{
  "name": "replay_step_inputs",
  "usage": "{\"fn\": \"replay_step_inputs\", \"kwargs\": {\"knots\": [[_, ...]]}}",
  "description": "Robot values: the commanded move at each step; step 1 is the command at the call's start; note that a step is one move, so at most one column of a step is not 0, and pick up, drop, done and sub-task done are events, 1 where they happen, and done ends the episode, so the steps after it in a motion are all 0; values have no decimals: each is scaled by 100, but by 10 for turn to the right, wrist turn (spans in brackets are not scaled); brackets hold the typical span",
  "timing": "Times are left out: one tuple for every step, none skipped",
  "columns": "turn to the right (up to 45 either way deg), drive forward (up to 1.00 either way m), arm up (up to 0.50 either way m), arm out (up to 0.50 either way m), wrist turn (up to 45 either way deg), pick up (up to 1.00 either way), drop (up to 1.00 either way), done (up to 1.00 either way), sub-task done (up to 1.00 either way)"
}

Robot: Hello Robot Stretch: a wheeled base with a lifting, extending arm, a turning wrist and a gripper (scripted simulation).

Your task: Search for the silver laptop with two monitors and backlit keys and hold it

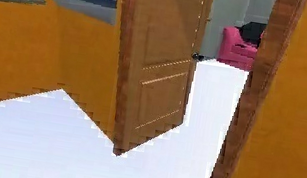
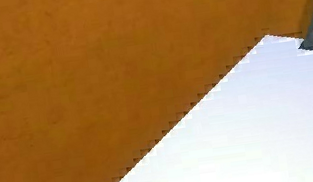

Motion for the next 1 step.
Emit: {"fn": "replay_step_inputs", "kwargs": {"knots": [[0, 20, 0, 0, 0, 0, 0, 0, 0]]}}
